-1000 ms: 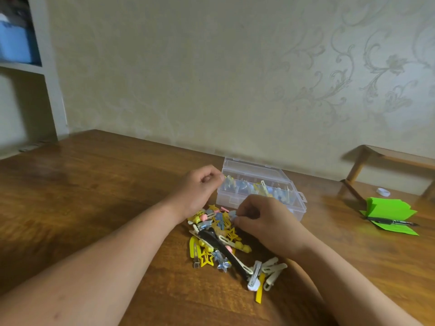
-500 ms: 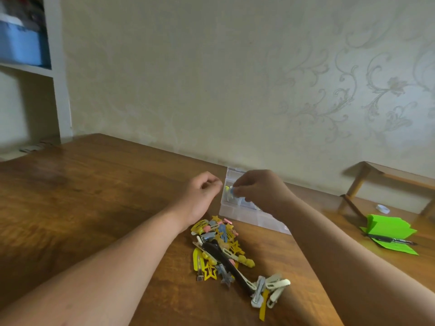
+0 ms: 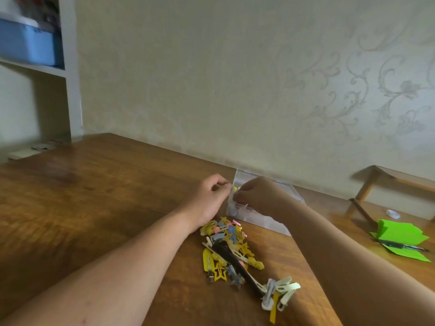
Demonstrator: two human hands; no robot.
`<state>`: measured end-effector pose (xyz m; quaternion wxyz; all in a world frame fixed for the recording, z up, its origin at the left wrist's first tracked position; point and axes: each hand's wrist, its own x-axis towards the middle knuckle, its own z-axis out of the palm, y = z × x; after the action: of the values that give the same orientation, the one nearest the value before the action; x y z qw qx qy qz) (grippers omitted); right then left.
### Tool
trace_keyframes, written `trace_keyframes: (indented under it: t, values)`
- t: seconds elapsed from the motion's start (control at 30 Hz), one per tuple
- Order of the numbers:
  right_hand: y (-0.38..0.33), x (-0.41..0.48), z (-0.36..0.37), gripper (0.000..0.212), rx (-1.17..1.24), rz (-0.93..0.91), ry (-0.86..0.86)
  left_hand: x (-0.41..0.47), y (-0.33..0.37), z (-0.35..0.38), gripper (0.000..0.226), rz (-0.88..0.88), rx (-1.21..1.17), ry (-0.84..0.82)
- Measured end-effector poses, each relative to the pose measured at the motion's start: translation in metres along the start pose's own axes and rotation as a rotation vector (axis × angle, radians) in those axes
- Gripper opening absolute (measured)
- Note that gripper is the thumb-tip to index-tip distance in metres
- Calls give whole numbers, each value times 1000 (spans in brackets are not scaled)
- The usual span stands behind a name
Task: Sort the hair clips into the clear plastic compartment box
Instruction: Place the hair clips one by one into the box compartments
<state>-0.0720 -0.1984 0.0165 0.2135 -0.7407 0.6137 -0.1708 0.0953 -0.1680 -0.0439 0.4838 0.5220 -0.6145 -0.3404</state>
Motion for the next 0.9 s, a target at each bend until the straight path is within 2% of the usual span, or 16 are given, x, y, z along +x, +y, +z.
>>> trace_keyframes:
  t: [0.2, 0.27, 0.43, 0.5, 0.6, 0.9]
  values:
    - [16, -57, -20, 19, 139, -188, 295, -3, 4, -1, 21, -8, -8, -10]
    - [24, -83, -21, 17, 152, -252, 232, -5, 5, 0, 20, 12, 9, -13]
    - [36, -103, -20, 5, -32, -278, -161, -11, 8, 2, 24, 42, 20, -55]
    - [35, -103, -19, 4, -57, -288, -253, -12, 8, 2, 25, 40, 28, -56]
    - [37, -102, -15, 17, -122, -303, -306, -11, 7, 3, 27, 51, 40, -46]
    - [48, -100, -25, 23, -167, -334, -338, -10, 6, 3, 27, 60, 48, -51]
